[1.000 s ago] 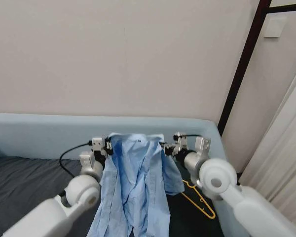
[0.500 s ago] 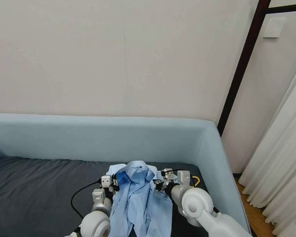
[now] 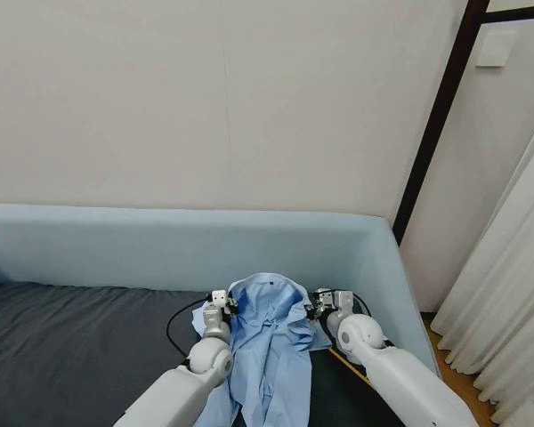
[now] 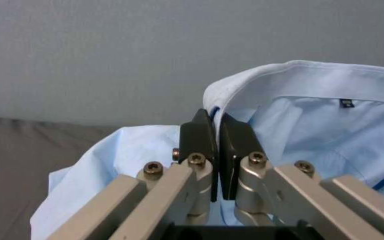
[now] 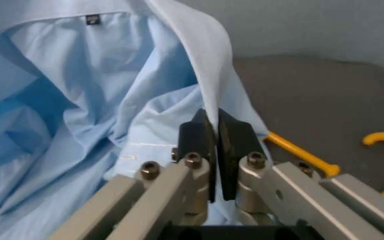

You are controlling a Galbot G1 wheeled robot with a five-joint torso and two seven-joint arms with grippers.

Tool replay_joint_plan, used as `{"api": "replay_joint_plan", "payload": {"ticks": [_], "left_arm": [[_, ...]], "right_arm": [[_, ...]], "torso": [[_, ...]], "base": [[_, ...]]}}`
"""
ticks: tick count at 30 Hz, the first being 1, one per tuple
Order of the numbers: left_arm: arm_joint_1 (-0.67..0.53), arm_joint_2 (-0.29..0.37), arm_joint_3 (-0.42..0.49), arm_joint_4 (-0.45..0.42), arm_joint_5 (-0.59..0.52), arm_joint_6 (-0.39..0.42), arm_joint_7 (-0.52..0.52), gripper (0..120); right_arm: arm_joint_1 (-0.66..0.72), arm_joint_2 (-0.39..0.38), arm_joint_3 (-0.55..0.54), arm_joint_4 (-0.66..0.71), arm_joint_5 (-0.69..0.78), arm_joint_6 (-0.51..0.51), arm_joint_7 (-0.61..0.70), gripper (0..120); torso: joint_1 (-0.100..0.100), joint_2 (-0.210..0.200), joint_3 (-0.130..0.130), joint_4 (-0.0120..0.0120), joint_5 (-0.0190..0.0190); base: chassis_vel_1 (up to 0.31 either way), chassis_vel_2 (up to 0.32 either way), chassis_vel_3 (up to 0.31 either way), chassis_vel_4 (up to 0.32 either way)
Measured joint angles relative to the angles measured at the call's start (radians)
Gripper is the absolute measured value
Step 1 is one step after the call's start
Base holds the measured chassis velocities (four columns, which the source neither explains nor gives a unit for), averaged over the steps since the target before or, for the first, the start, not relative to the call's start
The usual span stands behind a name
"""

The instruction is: Pick up the clothes from the sofa and hang them on the clothes hanger.

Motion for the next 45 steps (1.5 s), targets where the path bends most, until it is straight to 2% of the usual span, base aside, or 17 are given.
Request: {"api": "replay_joint_plan", "payload": {"ticks": [1,4,7,8,10,13,14,17,19,24,30,35,39,42,45], "left_arm": [[0.000,0.000,0.000,0.000,0.000,0.000,0.000,0],[0.006,0.016,0.007,-0.008,0.003,0.000,0.000,0],[0.009,0.023,0.005,-0.013,0.003,0.000,0.000,0],[0.012,0.030,0.002,-0.018,0.003,-0.001,0.000,0],[0.014,0.033,0.000,-0.023,0.003,-0.001,0.000,0],[0.037,0.045,-0.016,-0.044,0.011,-0.002,0.000,0],[0.037,0.045,-0.016,-0.044,0.011,-0.002,0.000,0],[0.057,0.053,-0.027,-0.058,0.023,-0.007,-0.001,0],[0.064,0.055,-0.029,-0.065,0.024,-0.008,0.000,0],[0.086,0.070,-0.032,-0.091,0.025,-0.008,-0.001,0],[0.099,0.096,-0.030,-0.120,0.026,-0.007,-0.002,0],[0.106,0.110,-0.029,-0.132,0.025,-0.006,-0.002,0],[0.112,0.115,-0.028,-0.144,0.021,-0.004,-0.004,0],[0.113,0.112,-0.028,-0.146,0.019,-0.003,-0.005,0],[0.114,0.109,-0.028,-0.150,0.020,-0.003,-0.005,0]], "right_arm": [[0.000,0.000,0.000,0.000,0.000,0.000,0.000,4],[-0.028,-0.037,0.017,0.055,-0.032,-0.004,0.000,19],[-0.048,-0.060,0.033,0.092,-0.039,-0.007,0.001,26],[-0.068,-0.088,0.054,0.129,-0.044,-0.009,0.003,34],[-0.079,-0.103,0.065,0.148,-0.045,-0.009,0.003,38],[-0.135,-0.175,0.115,0.206,-0.045,-0.010,-0.017,53],[-0.135,-0.175,0.115,0.206,-0.045,-0.010,-0.017,53],[-0.186,-0.216,0.123,0.211,-0.067,-0.027,-0.051,66],[-0.200,-0.219,0.123,0.202,-0.081,-0.034,-0.063,70],[-0.202,-0.171,0.108,0.071,-0.179,-0.023,-0.139,93],[-0.141,-0.128,0.087,-0.081,-0.231,0.015,-0.194,100],[-0.114,-0.100,0.082,-0.187,-0.257,0.048,-0.224,100],[-0.080,-0.059,0.106,-0.323,-0.283,0.090,-0.258,100],[-0.067,-0.046,0.116,-0.364,-0.287,0.106,-0.272,100],[-0.056,-0.032,0.128,-0.398,-0.285,0.113,-0.278,94]], "torso": [[0.000,0.000,0.000,0.0000,0.0000],[0.000,0.000,0.000,0.0004,0.0000],[0.000,0.000,0.000,0.0003,0.0002],[0.000,0.000,0.000,0.0002,0.0000],[0.000,0.000,0.000,0.0001,0.0000],[0.000,0.000,0.000,-0.0001,-0.0002],[0.000,0.000,0.000,-0.0001,-0.0002],[0.000,0.000,0.000,-0.0002,-0.0001],[0.000,0.000,0.000,-0.0003,-0.0001],[0.000,0.000,0.000,0.0001,0.0001],[0.000,0.000,0.000,0.0003,-0.0001],[0.000,0.000,0.000,0.0001,-0.0003],[0.000,0.000,0.000,0.0001,-0.0002],[0.000,0.000,0.000,0.0002,-0.0001],[0.000,0.000,0.000,0.0002,-0.0002]], "base": [[0.000,0.000,0.000,0.000],[0.000,0.000,0.000,0.000],[0.000,0.000,0.000,0.000],[0.000,0.000,0.000,0.000],[0.000,0.000,0.000,0.000],[0.000,0.000,0.000,0.000],[0.000,0.000,0.000,0.000],[0.000,0.000,0.000,0.000],[0.000,0.000,0.000,0.000],[0.000,0.000,0.000,0.000],[0.000,0.000,0.000,0.000],[0.000,0.000,0.000,0.000],[0.000,0.000,0.000,0.000],[0.000,0.000,0.000,0.000],[0.000,0.000,0.000,0.000]]}}
